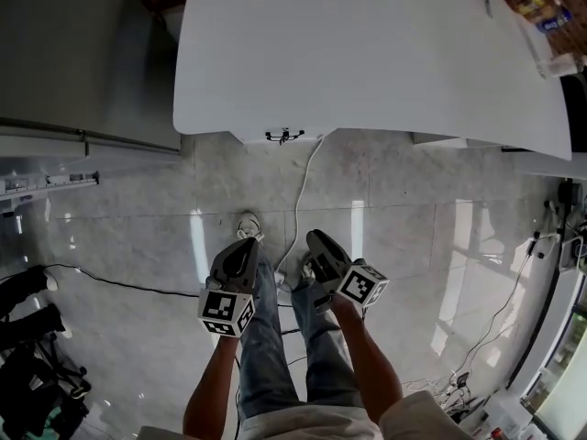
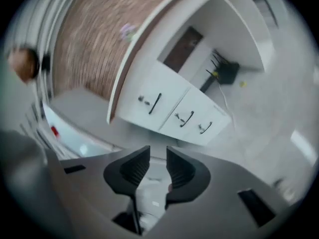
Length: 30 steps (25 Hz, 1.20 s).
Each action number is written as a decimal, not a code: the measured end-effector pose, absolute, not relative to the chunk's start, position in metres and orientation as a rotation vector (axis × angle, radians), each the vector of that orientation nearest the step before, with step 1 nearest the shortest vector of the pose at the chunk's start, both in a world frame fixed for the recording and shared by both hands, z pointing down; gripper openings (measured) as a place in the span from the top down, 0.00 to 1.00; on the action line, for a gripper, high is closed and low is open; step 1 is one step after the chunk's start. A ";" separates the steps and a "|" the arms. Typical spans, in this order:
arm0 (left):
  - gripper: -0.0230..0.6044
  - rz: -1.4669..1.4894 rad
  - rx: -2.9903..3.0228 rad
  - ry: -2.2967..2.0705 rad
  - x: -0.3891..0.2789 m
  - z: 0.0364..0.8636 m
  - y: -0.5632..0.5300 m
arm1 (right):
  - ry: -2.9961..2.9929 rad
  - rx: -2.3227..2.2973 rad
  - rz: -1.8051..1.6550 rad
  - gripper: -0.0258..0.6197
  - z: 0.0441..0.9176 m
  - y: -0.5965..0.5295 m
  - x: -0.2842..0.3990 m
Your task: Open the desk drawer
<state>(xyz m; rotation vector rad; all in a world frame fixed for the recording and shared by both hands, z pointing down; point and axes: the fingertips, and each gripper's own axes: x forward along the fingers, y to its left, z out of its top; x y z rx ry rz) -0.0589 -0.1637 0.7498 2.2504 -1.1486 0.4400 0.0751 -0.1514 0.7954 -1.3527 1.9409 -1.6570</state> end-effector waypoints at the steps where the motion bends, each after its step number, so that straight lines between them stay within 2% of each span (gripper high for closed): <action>1: 0.94 0.437 2.253 -1.148 -0.058 0.749 -0.166 | 1.759 -1.220 -1.668 0.78 0.790 -0.157 0.079; 4: 0.94 0.429 2.261 -1.148 -0.058 0.745 -0.172 | 1.429 -0.992 -1.584 0.70 0.778 -0.172 0.094; 7: 0.94 0.420 2.269 -1.147 -0.057 0.743 -0.177 | 1.406 -0.985 -1.578 0.66 0.784 -0.175 0.096; 17: 0.94 0.398 2.248 -1.123 -0.049 0.741 -0.177 | 1.352 -1.097 -1.605 0.66 0.833 -0.237 0.101; 30: 0.94 0.370 2.228 -1.128 -0.061 0.732 -0.186 | 1.338 -1.055 -1.509 0.66 0.823 -0.388 0.078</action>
